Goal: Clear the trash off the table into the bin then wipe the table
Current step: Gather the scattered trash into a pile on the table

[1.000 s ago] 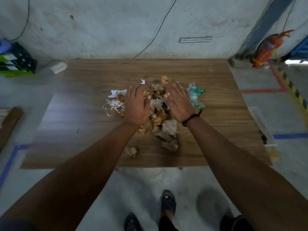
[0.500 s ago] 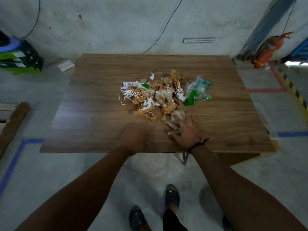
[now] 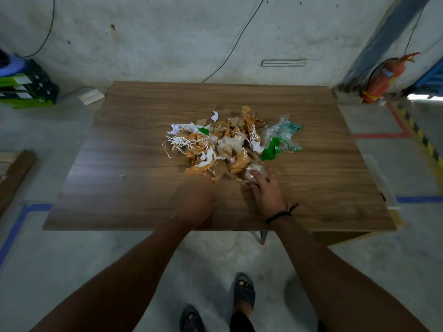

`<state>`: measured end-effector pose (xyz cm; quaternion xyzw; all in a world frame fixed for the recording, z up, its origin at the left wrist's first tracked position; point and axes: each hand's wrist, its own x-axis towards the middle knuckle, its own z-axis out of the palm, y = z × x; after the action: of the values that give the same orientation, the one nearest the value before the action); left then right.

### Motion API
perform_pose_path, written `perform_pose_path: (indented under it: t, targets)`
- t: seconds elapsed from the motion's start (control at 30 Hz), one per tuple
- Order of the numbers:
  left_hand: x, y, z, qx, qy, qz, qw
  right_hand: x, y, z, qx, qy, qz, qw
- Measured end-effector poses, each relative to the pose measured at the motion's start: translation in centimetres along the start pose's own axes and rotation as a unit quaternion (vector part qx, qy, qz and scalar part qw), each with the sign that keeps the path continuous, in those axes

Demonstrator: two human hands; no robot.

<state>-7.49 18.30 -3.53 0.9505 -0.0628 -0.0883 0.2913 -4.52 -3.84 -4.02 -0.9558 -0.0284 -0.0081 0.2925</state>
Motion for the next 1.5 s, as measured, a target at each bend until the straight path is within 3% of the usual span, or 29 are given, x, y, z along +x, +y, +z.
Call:
perform_pose_path:
  t: [0.1, 0.23, 0.37, 0.5, 0.83, 0.97, 1.1, 1.27, 1.4, 1.5]
  targets:
    - [0.6, 1.2, -0.1, -0.018, 0.030, 0.058, 0.998, 0.5, 0.4, -1.6, 0.025, 0.033, -0.010, 0.999]
    - [2.3, 3.9, -1.6, -0.038, 0.160, 0.122, 0.979, 2.6, 0.3, -4.8, 0.044, 0.101, -0.057, 0.992]
    - [6.5, 5.5, -4.4, 0.028, 0.272, 0.088, 0.958, 7.0, -2.0, -7.3, 0.039, 0.121, -0.076, 0.989]
    - [11.0, 5.9, -6.0, 0.090, 0.308, 0.050, 0.946, 11.4, -4.3, -7.3, 0.032, 0.065, -0.083, 0.994]
    - [16.2, 4.8, -2.7, 0.164, 0.217, 0.004, 0.962, 14.9, -2.1, -2.6, -0.067, -0.088, -0.099, 0.989]
    - [16.9, 4.5, -1.5, 0.169, 0.203, 0.005, 0.965, 14.8, -1.1, -1.6, -0.150, -0.099, -0.126, 0.976]
    - [17.1, 4.6, -0.9, 0.142, 0.246, 0.017, 0.959, 14.3, -0.6, -1.6, -0.167, -0.076, -0.148, 0.972]
    - [16.7, 5.9, -2.0, 0.081, 0.294, 0.034, 0.952, 14.9, -0.1, -3.6, -0.083, -0.026, -0.147, 0.985]
    - [16.4, 7.7, -3.7, 0.026, 0.336, 0.023, 0.941, 14.7, 0.8, -6.5, 0.073, 0.046, -0.163, 0.983]
    - [16.8, 9.4, -5.0, 0.008, 0.354, 0.018, 0.935, 15.2, 2.6, -8.9, 0.123, 0.090, -0.121, 0.981]
